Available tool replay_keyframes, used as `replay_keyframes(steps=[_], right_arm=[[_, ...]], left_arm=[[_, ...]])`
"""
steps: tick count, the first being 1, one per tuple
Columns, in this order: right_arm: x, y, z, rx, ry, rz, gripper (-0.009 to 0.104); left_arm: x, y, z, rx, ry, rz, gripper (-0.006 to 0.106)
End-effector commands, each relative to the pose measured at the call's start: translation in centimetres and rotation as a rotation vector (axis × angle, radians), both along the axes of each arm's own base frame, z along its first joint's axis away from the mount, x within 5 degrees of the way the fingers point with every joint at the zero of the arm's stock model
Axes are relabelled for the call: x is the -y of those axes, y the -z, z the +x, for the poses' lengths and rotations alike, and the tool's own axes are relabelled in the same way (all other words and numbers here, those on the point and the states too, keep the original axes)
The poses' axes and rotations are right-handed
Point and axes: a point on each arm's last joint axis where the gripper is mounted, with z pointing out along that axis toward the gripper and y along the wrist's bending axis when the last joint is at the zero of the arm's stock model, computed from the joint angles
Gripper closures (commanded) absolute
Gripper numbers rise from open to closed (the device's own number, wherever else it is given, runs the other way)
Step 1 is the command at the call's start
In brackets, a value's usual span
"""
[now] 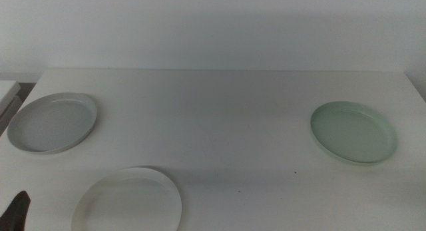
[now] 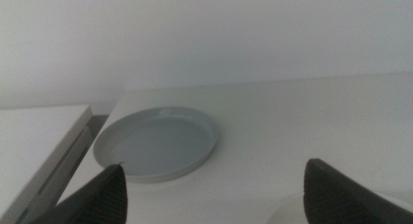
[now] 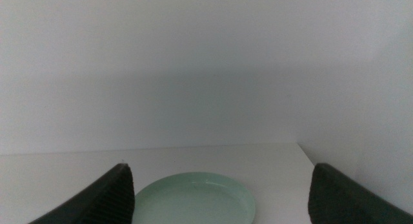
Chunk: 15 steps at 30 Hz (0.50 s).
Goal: Stack the three bowls on top of each other.
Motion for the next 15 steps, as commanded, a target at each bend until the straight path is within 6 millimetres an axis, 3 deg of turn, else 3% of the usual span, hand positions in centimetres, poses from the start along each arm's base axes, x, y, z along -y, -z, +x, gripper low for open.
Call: replay_keyframes(steps=[1, 8, 12, 15], right_arm=[[0.0, 0.0, 0.0, 0.012, 0.008, -0.010, 0.002], [0.0, 0.0, 0.0, 0.012, 0.008, -0.010, 0.002], [0.0, 0.0, 0.0, 0.012, 0.008, -0.010, 0.002], [0.0, 0.0, 0.0, 0.012, 0.008, -0.010, 0.002]], left_arm=[[0.0, -2.0, 0.2, -0.005, -0.002, -0.012, 0.007], [0.3, -9.9, 3.5, -0.420, 0.005, -0.049, 0.007], [0.8, -12.3, 5.8, -0.642, 0.017, -0.100, 0.007], [1.1, -12.3, 8.0, -0.820, 0.012, -0.140, 0.007]])
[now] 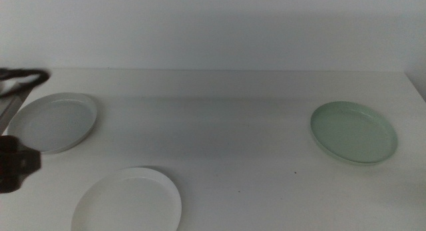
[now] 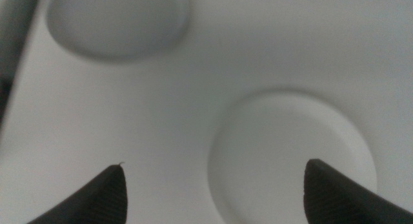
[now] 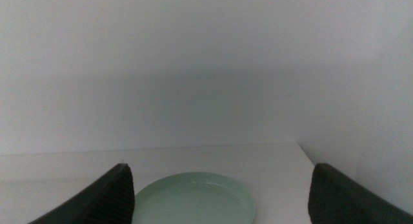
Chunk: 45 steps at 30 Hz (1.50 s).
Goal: Stack the three bowls on top of each other.
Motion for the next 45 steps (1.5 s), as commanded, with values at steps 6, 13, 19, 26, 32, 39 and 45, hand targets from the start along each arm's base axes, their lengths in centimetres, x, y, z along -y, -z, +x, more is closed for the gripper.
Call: replay_keyframes(steps=[6, 13, 19, 26, 32, 39, 45], right_arm=[[0.0, 0.0, 0.0, 0.012, 0.008, -0.010, 0.002], [0.0, 0.0, 0.0, 0.012, 0.008, -0.010, 0.002], [0.0, 0.0, 0.0, 0.012, 0.008, -0.010, 0.002], [0.0, 0.0, 0.0, 0.012, 0.008, -0.010, 0.002], [0.0, 0.0, 0.0, 0.012, 0.008, -0.010, 0.002], [0.0, 0.0, 0.0, 0.012, 0.008, -0.010, 0.002], [0.0, 0.0, 0.0, 0.012, 0.008, -0.010, 0.002]], left_arm=[[0.7, 3.6, 5.4, -0.353, 0.036, -0.034, 0.007], [0.8, 9.6, 10.5, -0.510, 0.073, -0.002, 0.007], [1.4, 14.2, 12.1, -0.573, 0.082, -0.067, 0.007], [1.4, 16.9, 12.1, -0.629, 0.069, -0.078, 0.011], [1.4, 17.6, 12.2, -0.658, 0.067, -0.080, 0.033], [1.5, 17.8, 12.1, -0.680, 0.059, -0.094, 0.085], [1.6, 16.2, 11.9, -0.649, 0.067, -0.101, 0.102]])
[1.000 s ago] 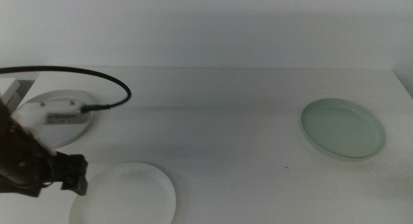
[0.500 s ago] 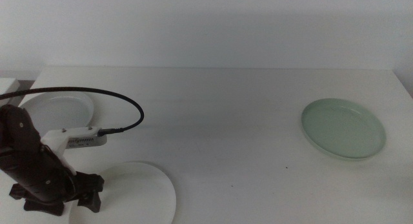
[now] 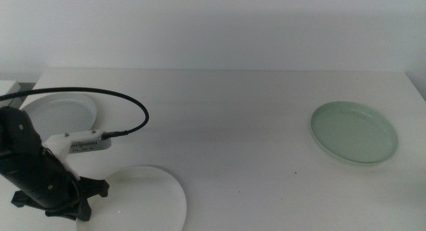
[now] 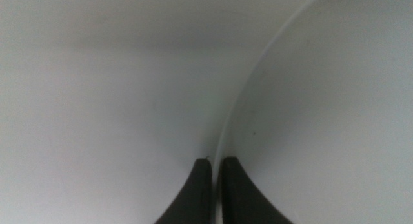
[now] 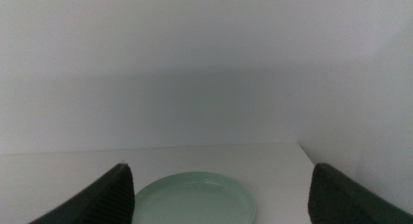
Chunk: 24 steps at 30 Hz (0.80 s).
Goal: Stack the three bowls on top of each other.
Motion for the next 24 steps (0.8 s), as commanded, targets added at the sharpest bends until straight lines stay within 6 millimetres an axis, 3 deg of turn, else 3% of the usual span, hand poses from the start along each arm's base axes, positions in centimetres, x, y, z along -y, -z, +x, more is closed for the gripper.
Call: replay_keyframes(steps=[1, 4, 8, 13, 18, 24], right_arm=[[0.0, 0.0, 0.0, 0.012, 0.008, -0.010, 0.002], [0.0, 0.0, 0.0, 0.012, 0.008, -0.010, 0.002], [0.0, 0.0, 0.0, 0.012, 0.008, -0.010, 0.002], [0.0, 0.0, 0.0, 0.012, 0.008, -0.010, 0.002], [0.0, 0.0, 0.0, 0.012, 0.008, -0.010, 0.002], [0.0, 0.0, 0.0, 0.012, 0.008, -0.010, 0.002]], left_arm=[[0.1, -1.4, 0.0, 0.017, -0.001, -0.010, 0.102], [0.6, -5.3, 0.9, 0.088, 0.030, -0.030, 0.102], [2.4, -10.4, 3.8, 0.173, 0.085, -0.036, 0.102], [6.1, -12.7, 8.6, 0.230, 0.180, -0.035, 0.102], [10.8, -9.9, 12.6, 0.194, 0.278, -0.045, 0.102], [14.3, -5.8, 14.9, 0.172, 0.309, -0.073, 0.102]])
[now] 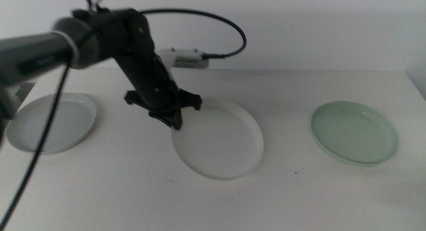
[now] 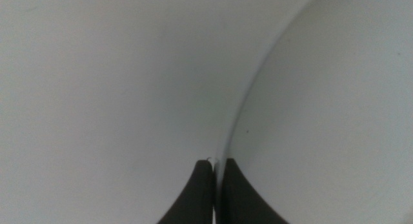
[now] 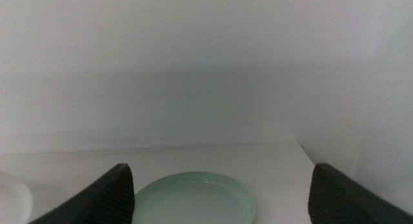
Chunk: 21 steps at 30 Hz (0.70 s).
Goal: Stack the three bowls on top of each other.
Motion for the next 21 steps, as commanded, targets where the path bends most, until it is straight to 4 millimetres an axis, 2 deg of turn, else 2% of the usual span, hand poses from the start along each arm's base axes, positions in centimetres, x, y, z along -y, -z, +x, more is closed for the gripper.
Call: replay_keyframes(steps=[1, 7, 11, 13, 16, 20, 21], right_arm=[[0.0, 0.0, 0.0, 0.012, 0.008, -0.010, 0.002], [0.0, 0.0, 0.0, 0.012, 0.008, -0.010, 0.002], [0.0, 0.0, 0.0, 0.012, 0.008, -0.010, 0.002], [0.0, 0.0, 0.0, 0.012, 0.008, -0.010, 0.002], [0.0, 0.0, 0.0, 0.012, 0.008, -0.010, 0.002], [0.0, 0.0, 0.0, 0.012, 0.008, -0.010, 0.002], [0.0, 0.0, 0.0, 0.012, 0.008, -0.010, 0.002]], left_arm=[[1.1, 1.0, 0.7, 0.004, -0.008, -0.028, 0.102], [1.8, 3.5, 1.5, -0.014, -0.032, -0.055, 0.102], [2.1, 4.1, 1.7, -0.017, -0.047, -0.081, 0.092], [2.1, 4.1, 1.7, -0.014, -0.046, -0.082, 0.083], [1.8, 3.3, 1.7, 0.013, -0.025, -0.080, 0.057], [0.2, 0.2, 1.4, 0.068, -0.001, -0.055, 0.008], [-0.6, -1.1, 1.2, 0.087, -0.011, -0.048, 0.006]])
